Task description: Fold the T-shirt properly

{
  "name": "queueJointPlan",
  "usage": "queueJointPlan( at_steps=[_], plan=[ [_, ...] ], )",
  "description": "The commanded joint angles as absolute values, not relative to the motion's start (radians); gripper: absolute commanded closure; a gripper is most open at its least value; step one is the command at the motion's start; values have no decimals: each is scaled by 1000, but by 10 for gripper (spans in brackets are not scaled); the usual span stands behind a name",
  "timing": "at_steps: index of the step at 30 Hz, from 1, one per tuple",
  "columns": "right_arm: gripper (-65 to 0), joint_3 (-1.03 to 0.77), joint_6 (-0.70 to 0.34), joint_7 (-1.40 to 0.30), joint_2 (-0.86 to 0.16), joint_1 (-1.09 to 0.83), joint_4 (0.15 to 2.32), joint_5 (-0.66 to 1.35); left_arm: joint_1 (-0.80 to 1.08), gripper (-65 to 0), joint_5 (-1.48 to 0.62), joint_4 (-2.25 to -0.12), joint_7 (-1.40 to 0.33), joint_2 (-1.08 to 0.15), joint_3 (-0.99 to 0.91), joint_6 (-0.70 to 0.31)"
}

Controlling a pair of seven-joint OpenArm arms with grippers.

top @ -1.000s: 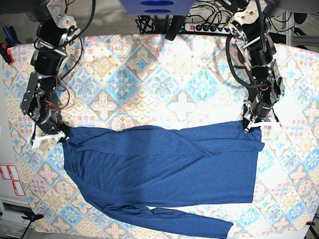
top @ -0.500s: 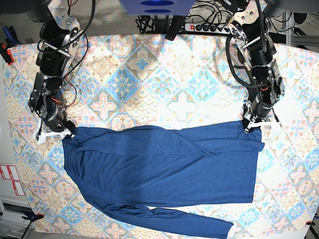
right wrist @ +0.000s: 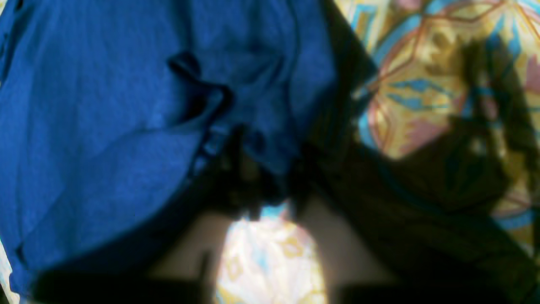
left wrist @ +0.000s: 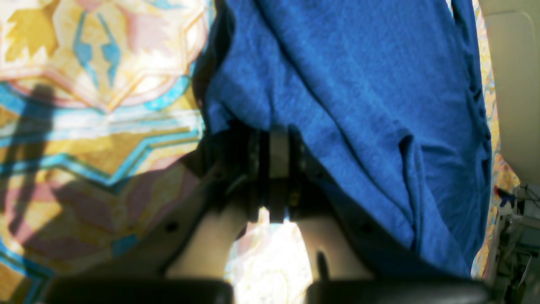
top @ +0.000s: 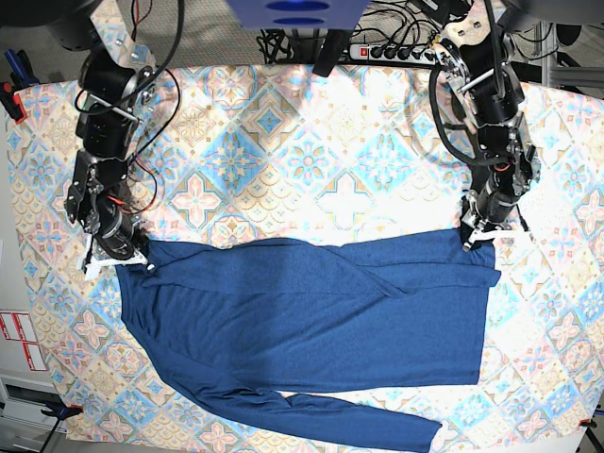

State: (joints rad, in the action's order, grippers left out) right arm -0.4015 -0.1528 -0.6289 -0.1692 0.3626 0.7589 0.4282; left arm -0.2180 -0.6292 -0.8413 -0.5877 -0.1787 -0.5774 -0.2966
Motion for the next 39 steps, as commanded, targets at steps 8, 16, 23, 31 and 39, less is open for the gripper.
queueJointPlan(
  at_steps=[8,16,23,31,39],
  plan=[
    [-3,-404,-283,-618,-185,306,894,441,-153,0,-628,-984,-585,-196,-575,-303],
    [-3,-406,-288,-682,-185,168,1116,441,-114,0,-628,-1010,-647,-228,-575,-305],
    [-2,-406,-288,-693,-189,44,1265,441,16,0,-628,-1218,-710,-229,-575,-305],
    [-2,-421,-289,-693,-189,-105,1389,441,173,0,-630,-1389,-740,-229,-575,-305],
    [-3,-473,-289,-693,-189,-265,1478,509,338,0,-736,-1434,-734,-231,-576,-305]
  ],
)
